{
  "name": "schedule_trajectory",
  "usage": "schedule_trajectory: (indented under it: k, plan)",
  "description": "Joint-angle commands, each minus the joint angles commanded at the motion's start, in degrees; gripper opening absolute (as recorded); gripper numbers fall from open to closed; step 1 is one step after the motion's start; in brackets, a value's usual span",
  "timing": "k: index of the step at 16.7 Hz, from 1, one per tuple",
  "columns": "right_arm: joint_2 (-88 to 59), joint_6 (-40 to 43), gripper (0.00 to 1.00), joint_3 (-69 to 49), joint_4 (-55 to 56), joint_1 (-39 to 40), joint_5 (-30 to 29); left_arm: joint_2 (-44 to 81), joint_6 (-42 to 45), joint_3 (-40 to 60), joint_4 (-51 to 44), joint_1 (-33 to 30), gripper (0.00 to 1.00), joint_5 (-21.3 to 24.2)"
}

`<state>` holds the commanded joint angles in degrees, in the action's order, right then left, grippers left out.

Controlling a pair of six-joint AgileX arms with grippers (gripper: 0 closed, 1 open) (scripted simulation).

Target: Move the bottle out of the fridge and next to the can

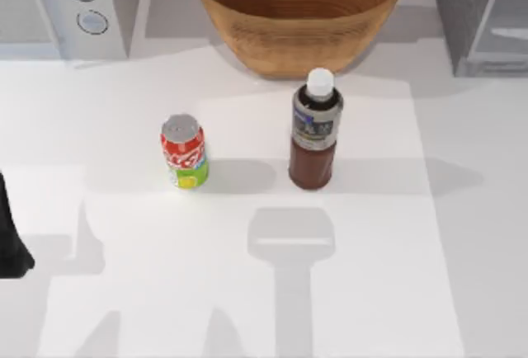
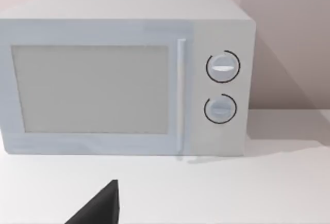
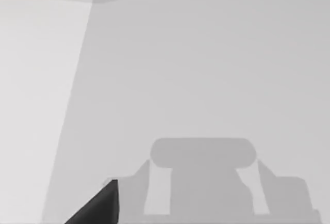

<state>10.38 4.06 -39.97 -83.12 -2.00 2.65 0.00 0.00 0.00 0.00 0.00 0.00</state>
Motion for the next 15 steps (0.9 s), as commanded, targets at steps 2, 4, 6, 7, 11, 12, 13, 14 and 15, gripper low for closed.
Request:
schedule_trajectory:
  k: [2, 4, 6, 7, 11, 12, 13, 14, 15]
  plan:
    - [-4.9, 5.3, 1.00, -2.8, 0.5, -5.4, 3.9, 0.0, 0.0, 0.0, 0.0, 0.0, 1.00, 0.0]
    - [-12.2, 12.9, 1.00, -6.2, 1.0, -13.1, 9.0, 0.0, 0.0, 0.0, 0.0, 0.0, 1.00, 0.0]
    - [-21.8, 23.0, 1.00, -9.9, 1.3, -22.4, 14.7, 0.0, 0.0, 0.0, 0.0, 0.0, 1.00, 0.0]
    - [-27.5, 28.9, 1.00, -11.8, 1.5, -27.3, 17.7, 0.0, 0.0, 0.0, 0.0, 0.0, 1.00, 0.0]
    - [-54.1, 57.3, 1.00, -19.5, 1.5, -49.6, 29.2, 0.0, 0.0, 0.0, 0.0, 0.0, 1.00, 0.0]
    - [-61.2, 64.7, 1.00, -21.4, 1.4, -55.7, 31.9, 0.0, 0.0, 0.0, 0.0, 0.0, 1.00, 0.0]
    - [-68.2, 71.8, 1.00, -23.2, 1.2, -61.7, 34.4, 0.0, 0.0, 0.0, 0.0, 0.0, 1.00, 0.0]
    - [-75.0, 78.4, 1.00, -25.0, 0.9, -67.5, 36.8, 0.0, 0.0, 0.0, 0.0, 0.0, 1.00, 0.0]
    - [-81.4, 84.5, 1.00, -26.8, 0.5, -73.1, 39.1, 0.0, 0.0, 0.0, 0.0, 0.0, 1.00, 0.0]
